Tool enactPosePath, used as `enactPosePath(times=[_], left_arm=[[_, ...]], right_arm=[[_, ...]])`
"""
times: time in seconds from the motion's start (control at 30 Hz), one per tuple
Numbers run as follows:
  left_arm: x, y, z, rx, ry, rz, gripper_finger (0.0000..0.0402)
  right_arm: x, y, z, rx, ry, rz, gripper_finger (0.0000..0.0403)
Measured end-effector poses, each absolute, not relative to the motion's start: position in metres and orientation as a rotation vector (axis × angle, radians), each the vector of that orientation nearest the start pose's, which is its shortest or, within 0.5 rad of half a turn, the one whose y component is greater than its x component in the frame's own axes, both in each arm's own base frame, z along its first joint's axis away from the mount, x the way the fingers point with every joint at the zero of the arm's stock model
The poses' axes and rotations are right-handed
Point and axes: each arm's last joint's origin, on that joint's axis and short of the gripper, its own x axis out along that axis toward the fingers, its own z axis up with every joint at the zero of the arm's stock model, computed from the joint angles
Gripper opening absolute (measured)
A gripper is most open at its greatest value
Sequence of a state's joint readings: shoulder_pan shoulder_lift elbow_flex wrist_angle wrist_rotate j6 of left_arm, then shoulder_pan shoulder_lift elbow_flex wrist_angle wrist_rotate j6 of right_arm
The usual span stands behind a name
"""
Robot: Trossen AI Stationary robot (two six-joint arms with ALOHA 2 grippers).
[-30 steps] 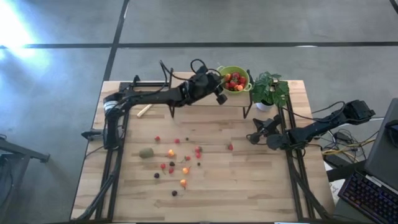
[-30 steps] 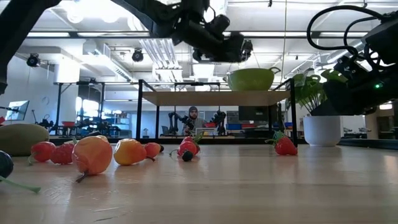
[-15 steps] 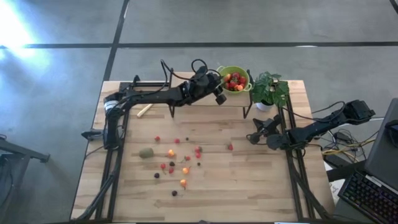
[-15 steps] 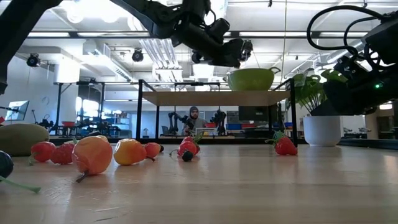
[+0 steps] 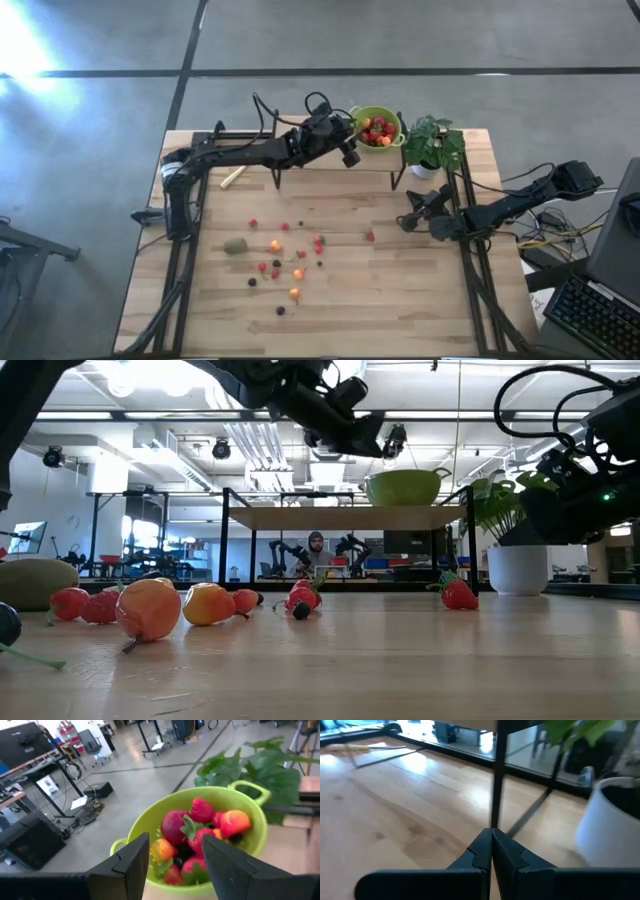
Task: Build produce basket
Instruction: Put the strawberry into the green basket
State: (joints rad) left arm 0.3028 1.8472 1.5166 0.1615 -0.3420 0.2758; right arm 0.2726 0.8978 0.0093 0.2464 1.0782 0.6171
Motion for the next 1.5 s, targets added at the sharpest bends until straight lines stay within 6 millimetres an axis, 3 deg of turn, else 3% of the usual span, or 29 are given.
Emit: enactPosePath(times=[0.2, 0.37, 0.5, 0.67, 0.83, 0.97, 1.13, 1.33, 1.5], left_arm=[[0.394, 0.128, 0.338, 0.217, 0.327, 0.597, 0.0188], [0.373, 0.115, 0.340, 0.158, 0.360, 0.585, 0.0188], [0.353, 0.102, 0.331, 0.107, 0.333, 0.572, 0.0186], [0.327, 0.086, 0.309, 0.032, 0.232, 0.561, 0.0186], [0.301, 0.072, 0.287, -0.051, 0.162, 0.539, 0.0186], [0.286, 0.062, 0.271, -0.102, 0.105, 0.519, 0.0185], [0.274, 0.053, 0.259, -0.111, 0.063, 0.449, 0.0184], [0.264, 0.047, 0.250, -0.123, 0.087, 0.416, 0.0184], [0.262, 0.046, 0.254, -0.133, 0.064, 0.409, 0.0184]], right_arm=[[0.132, 0.012, 0.118, 0.184, 0.220, -0.771, 0.0008], [0.140, 0.017, 0.130, 0.192, 0.180, -0.608, 0.0008], [0.152, 0.022, 0.146, 0.212, 0.188, -0.527, 0.0009], [0.170, 0.028, 0.178, 0.137, 0.325, -0.495, 0.0019], [0.180, 0.033, 0.210, 0.140, 0.467, -0.438, 0.0051], [0.190, 0.038, 0.223, 0.177, 0.534, -0.392, 0.0088], [0.207, 0.046, 0.221, 0.218, 0.628, -0.345, 0.0142], [0.226, 0.056, 0.197, 0.223, 0.793, -0.350, 0.0204], [0.234, 0.066, 0.177, 0.189, 0.881, -0.354, 0.0249]])
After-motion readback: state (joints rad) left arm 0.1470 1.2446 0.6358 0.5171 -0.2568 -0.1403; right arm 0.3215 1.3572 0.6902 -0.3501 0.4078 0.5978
